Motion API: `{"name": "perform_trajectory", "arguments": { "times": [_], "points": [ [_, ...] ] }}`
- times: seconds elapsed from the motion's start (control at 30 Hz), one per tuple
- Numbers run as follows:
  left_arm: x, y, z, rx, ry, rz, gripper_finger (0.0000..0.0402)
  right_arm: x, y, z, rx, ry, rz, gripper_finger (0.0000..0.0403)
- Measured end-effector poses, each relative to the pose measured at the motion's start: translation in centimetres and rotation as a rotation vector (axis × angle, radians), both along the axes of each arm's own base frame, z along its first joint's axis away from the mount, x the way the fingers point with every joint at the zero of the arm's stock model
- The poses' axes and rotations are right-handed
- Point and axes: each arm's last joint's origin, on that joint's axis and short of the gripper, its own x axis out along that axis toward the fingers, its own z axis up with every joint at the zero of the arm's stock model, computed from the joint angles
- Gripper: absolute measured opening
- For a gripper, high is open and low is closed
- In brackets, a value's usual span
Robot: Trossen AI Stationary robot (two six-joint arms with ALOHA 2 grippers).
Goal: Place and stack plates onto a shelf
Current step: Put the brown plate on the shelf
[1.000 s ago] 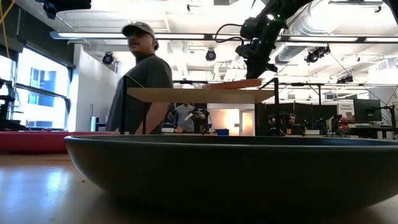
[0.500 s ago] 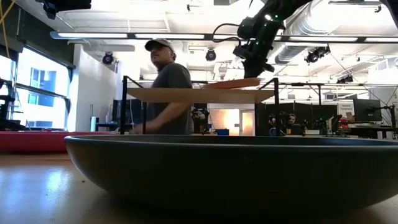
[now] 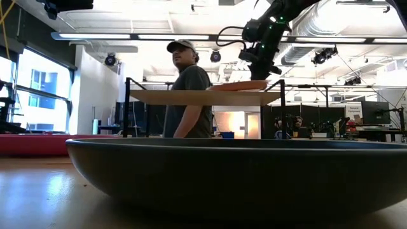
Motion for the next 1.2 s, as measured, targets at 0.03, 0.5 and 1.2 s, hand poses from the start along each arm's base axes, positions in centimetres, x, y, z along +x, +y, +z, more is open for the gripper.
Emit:
{"name": "perform_trajectory", "arguments": {
  "times": [0.03,0.5,1.2],
  "points": [
    [0.0,0.0,0.0,0.0,0.0,0.0,0.0096,0.0,0.0,0.0,-0.001,0.001,0.003,0.0001],
    [0.0,0.0,0.0,0.0,0.0,0.0,0.0096,0.08,0.32,-0.08,0.021,0.005,0.036,0.0001],
    [0.0,0.0,0.0,0.0,0.0,0.0,0.0096,0.26,0.12,0.05,-0.023,0.006,-0.012,0.0001]
  ]
}}
